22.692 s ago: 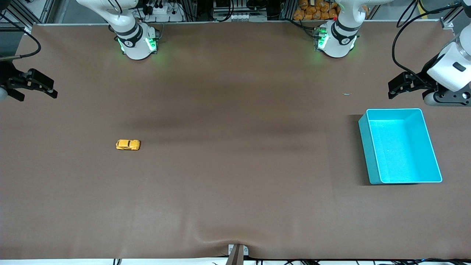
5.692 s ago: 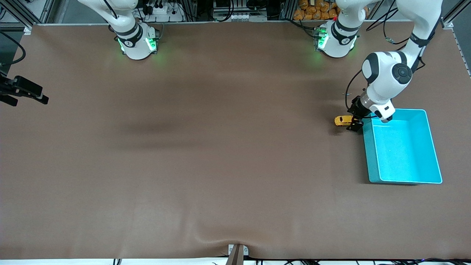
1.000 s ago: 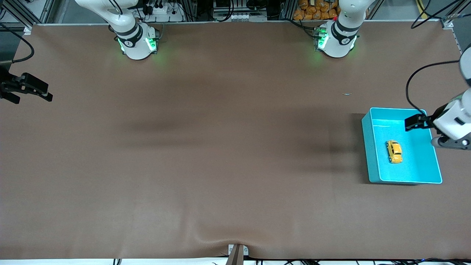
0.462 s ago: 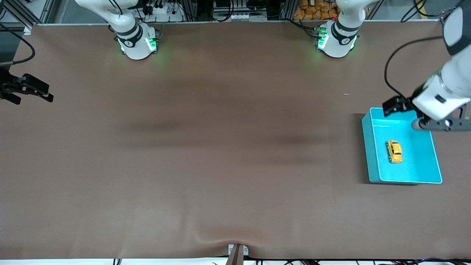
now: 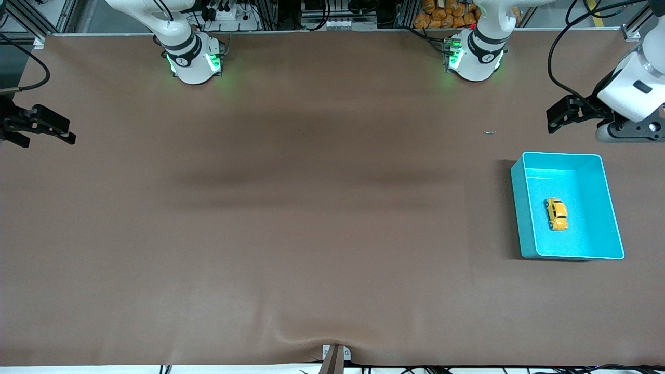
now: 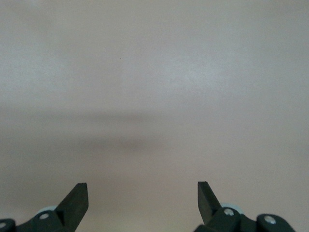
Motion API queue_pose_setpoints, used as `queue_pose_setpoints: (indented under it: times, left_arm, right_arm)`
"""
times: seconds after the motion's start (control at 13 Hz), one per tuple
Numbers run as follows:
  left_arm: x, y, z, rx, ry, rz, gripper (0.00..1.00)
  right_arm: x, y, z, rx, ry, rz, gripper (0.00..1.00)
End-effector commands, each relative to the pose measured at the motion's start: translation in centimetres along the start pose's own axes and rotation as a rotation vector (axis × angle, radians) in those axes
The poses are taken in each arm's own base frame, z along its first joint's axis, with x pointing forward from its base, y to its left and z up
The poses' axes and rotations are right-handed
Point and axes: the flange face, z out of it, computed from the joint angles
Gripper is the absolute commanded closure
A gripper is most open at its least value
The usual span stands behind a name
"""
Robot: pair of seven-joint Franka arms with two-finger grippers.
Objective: Wind and store yellow beetle car
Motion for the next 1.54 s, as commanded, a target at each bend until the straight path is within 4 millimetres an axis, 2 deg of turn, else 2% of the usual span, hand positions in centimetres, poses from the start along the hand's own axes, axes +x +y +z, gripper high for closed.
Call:
queue_pose_setpoints:
  times: [0.0, 0.23, 0.46, 0.69, 1.46]
  left_arm:
    - [-0.9, 0.4, -0.7, -0.018, -0.006, -0.004, 0.00]
    - [-1.4, 0.8, -2.4, -0.039, 0.002, 0.000, 0.00]
    - [-2.1, 0.1, -2.8, -0.039, -0.015, 0.002, 0.00]
    - [-2.3, 0.8, -2.9, -0.039, -0.015, 0.011, 0.00]
    - [-2.5, 0.4, -2.8, -0.038, -0.032, -0.002, 0.00]
  right_arm:
    - [-0.2, -0.2, 0.1, -0.015, -0.005, 0.006, 0.00]
    - [-0.1, -0.2, 0.2, -0.013, -0.008, 0.006, 0.00]
    - [-0.1, -0.2, 0.1, -0.013, -0.005, 0.006, 0.00]
    - [0.0, -0.2, 0.1, -0.014, 0.000, 0.005, 0.00]
    - [-0.2, -0.4, -0.8, -0.014, 0.040, -0.001, 0.00]
